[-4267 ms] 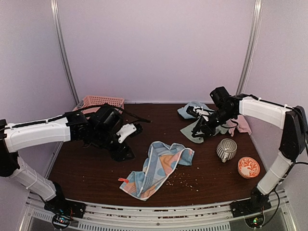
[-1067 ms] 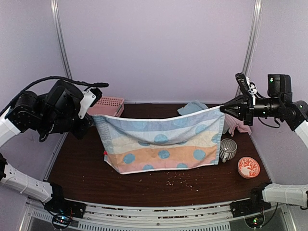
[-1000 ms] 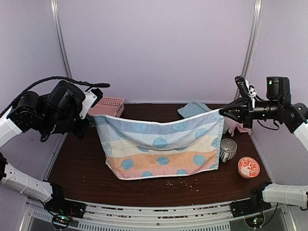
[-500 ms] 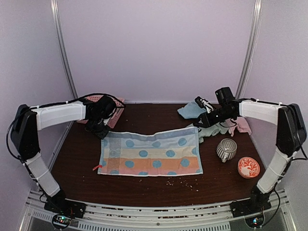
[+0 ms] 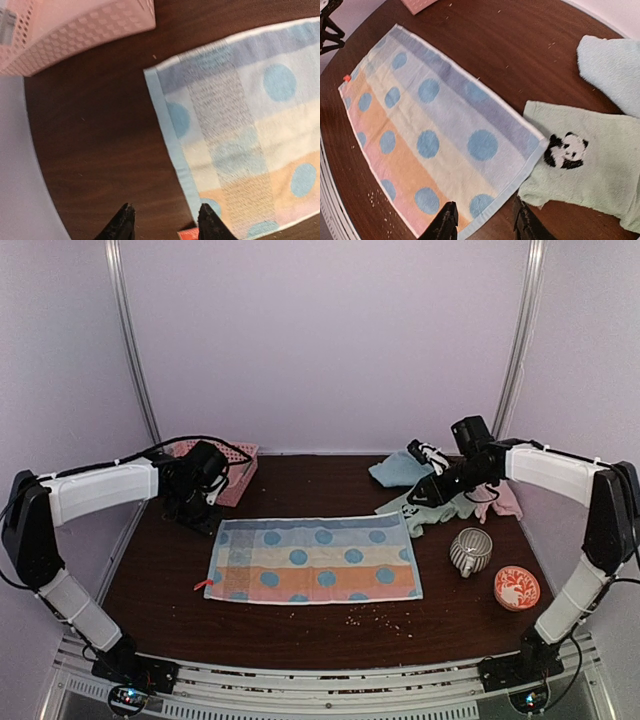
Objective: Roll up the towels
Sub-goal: Flatten out the towel at the center of the board.
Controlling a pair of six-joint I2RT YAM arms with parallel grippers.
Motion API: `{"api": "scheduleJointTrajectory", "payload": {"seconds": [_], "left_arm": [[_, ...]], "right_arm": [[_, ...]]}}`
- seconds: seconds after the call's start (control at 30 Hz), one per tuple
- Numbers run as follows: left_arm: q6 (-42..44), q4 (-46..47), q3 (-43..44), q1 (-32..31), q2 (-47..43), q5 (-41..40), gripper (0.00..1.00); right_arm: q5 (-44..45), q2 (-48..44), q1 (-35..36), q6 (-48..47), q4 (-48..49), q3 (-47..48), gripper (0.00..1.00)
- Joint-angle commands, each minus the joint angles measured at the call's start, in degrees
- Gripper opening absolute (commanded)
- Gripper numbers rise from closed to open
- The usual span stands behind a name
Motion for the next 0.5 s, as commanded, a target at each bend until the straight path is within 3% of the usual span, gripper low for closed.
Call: {"api": "scheduleJointTrajectory", "payload": {"seconds": [0.0,0.07,0.2,0.47], "left_arm": [[-7.57,2.09,-7.72,-0.77,-4.13,15.7,0.27],[-9.34,2.37,-10.47,-0.9,-4.48,18.62,0.0],[-12.3,3.98,-15.5,-1.69,-3.96,20.39,0.0],[-15.46,7.03,-21.77,-1.77,-1.41,21.71,0.0]], "right_arm": [[-0.85,-4.46,4.22,-10.12,-7.14,-5.8,0.37],[-0.45,-6.13,7.91,-14.66,-8.55,-8.54,0.35],[5.36,-6.7,16.1,-17.98,-6.79,-12.99,0.23],[13.79,-0.27,20.65,-17.91,-2.89,-14.74,0.12]]}}
